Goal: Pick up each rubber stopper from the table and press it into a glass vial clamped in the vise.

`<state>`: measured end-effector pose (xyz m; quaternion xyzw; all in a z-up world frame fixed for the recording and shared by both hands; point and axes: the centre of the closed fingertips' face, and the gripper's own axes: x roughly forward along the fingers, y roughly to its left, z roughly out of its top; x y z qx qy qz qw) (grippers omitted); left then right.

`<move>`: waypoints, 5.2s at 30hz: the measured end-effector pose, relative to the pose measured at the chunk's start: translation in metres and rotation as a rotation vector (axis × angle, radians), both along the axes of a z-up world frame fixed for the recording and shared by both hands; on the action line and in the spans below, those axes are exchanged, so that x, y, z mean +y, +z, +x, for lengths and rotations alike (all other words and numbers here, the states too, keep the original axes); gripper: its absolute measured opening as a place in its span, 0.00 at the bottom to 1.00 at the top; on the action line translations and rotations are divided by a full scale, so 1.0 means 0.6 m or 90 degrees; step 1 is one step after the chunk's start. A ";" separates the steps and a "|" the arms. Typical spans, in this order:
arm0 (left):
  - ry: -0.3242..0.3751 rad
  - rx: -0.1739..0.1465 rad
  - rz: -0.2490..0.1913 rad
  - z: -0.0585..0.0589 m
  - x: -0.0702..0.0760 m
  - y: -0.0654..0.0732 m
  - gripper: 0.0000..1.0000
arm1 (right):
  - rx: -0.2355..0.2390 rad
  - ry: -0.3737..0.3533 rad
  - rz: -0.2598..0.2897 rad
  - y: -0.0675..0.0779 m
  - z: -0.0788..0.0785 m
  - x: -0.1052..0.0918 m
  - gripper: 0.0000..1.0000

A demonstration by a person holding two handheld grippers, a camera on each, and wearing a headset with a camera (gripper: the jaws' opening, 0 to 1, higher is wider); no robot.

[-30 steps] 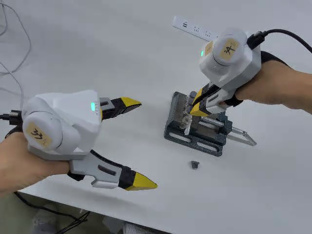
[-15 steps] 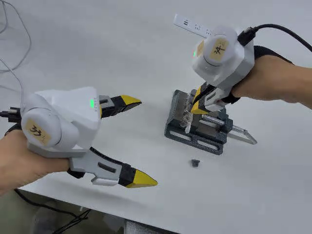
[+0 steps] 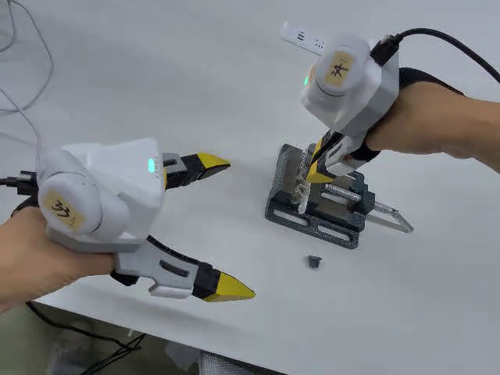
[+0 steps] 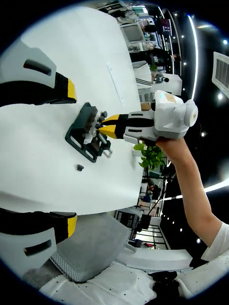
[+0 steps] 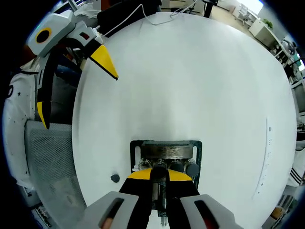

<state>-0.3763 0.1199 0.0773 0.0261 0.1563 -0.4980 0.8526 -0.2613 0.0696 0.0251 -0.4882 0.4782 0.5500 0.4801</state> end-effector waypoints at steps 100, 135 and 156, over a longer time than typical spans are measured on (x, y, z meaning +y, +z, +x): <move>0.000 0.012 -0.020 0.002 -0.005 0.011 0.89 | 0.003 -0.002 0.104 0.010 -0.008 -0.001 0.01; 0.003 0.013 -0.030 0.007 -0.005 0.006 0.88 | 0.001 0.033 0.058 0.003 -0.003 0.000 0.01; 0.002 0.012 -0.035 0.011 -0.008 0.006 0.88 | 0.000 0.046 0.035 -0.001 -0.005 0.001 0.01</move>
